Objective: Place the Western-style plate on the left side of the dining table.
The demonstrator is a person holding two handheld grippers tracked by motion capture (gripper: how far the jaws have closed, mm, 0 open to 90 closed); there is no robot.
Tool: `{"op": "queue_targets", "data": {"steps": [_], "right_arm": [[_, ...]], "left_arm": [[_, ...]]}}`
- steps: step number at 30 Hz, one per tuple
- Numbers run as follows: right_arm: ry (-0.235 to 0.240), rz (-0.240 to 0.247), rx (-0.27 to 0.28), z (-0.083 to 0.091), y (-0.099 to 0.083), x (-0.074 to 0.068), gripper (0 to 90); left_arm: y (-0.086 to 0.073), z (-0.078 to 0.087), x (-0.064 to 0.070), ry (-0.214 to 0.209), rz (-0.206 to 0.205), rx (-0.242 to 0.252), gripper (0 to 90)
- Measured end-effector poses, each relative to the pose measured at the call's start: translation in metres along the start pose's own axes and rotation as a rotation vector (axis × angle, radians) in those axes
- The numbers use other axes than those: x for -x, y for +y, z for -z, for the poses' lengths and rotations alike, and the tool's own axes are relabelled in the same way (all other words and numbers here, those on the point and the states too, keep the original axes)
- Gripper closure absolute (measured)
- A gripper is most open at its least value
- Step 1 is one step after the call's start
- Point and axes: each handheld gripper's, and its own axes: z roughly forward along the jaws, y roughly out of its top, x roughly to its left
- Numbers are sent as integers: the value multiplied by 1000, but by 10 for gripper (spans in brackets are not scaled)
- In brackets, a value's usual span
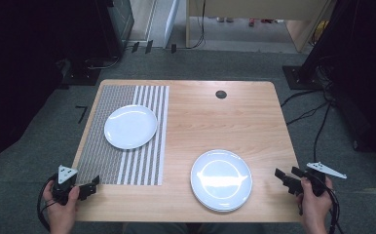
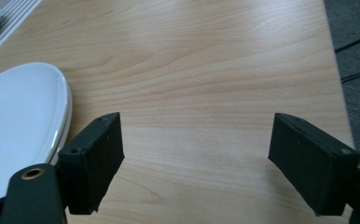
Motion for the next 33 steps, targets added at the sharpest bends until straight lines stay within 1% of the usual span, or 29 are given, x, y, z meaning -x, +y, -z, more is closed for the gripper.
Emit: {"op": "queue_targets", "data": {"steps": [8,11,14,18,20,22,28,33], "right_arm": [[-41,3,-12,9,-10,10,176],[-54,7,-18,7,-14,11,176],[-62,6,-26,4,-16,9,175],[-92,45,-27,0,-16,5,173],[-118,80,-29,-2,-17,1,169],[-138,102,-32,-3,-19,-2,161],[-162,140,-32,-6,-20,-6,144],[-175,151,-33,-7,-21,-8,140]], "left_arm": [[0,0,0,0,0,0,115],[0,0,0,0,0,0,115],[0,0,0,0,0,0,115],[0,0,0,0,0,0,115],[0,0,0,0,0,0,115],[0,0,0,-2,-1,1,115],[0,0,0,-2,-1,1,115],[0,0,0,-2,-1,1,115]]}}
